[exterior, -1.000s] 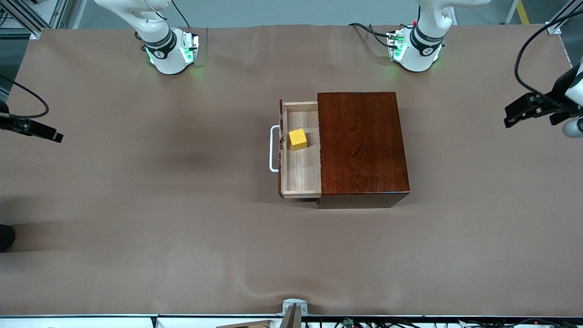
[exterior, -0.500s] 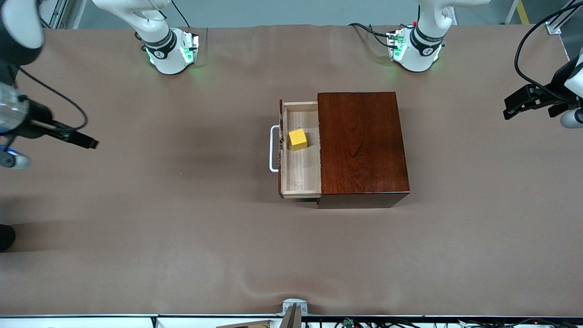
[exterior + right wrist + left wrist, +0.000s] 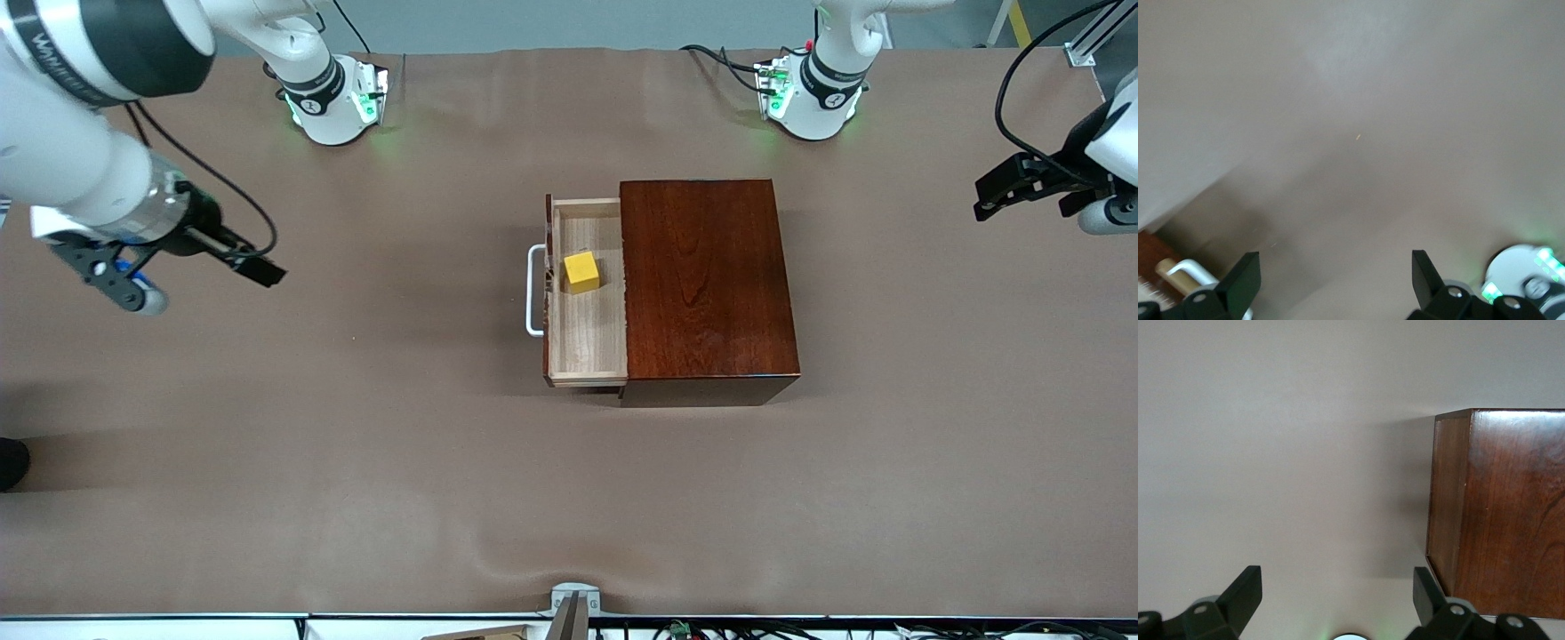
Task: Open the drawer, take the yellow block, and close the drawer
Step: 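Reach the right gripper down into the drawer over the yellow block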
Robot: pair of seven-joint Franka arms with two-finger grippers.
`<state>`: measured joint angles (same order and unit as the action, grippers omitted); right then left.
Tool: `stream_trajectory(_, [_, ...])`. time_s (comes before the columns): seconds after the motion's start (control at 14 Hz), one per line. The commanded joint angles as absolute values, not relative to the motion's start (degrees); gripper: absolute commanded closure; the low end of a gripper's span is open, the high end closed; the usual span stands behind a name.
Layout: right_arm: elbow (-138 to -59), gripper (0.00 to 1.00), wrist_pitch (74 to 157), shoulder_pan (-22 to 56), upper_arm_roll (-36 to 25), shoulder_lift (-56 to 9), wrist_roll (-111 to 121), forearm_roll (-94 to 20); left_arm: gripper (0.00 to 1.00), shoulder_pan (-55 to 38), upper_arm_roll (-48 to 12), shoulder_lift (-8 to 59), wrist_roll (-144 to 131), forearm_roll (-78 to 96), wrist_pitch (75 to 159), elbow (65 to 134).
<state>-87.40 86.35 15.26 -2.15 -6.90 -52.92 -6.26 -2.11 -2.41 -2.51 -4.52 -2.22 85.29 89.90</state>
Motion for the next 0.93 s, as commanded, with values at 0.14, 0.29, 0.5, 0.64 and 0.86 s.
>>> stream_trajectory(0.14, [-86.5,0.0,86.0,18.0,-2.7,-8.1,-62.6,-10.6,0.0,-1.1,-4.0,-4.9,-3.2,-1.0,86.6,92.2])
stream_trajectory(0.29, [-86.4,0.0,86.3,20.1,-2.7,-9.0,-68.7,-10.9,0.0,-1.1,-4.0,-4.7,-3.2,-1.0,86.6,92.1])
stream_trajectory(0.5, [-86.5,0.0,90.1,23.7,-2.7,-10.6,-76.4,-13.3,0.0,-1.0,-4.0,-4.6,-3.2,-0.9,86.6,92.1])
stream_trajectory(0.64, [-86.5,0.0,93.8,27.1,-2.7,-12.0,-85.0,-13.9,0.0,-1.0,-4.0,-4.5,-3.2,-0.9,86.6,92.1])
stream_trajectory(0.86, [-86.4,0.0,97.6,31.2,-2.7,-14.1,-93.3,-13.8,0.0,-1.0,-4.0,-4.4,-3.2,-1.0,86.6,92.1])
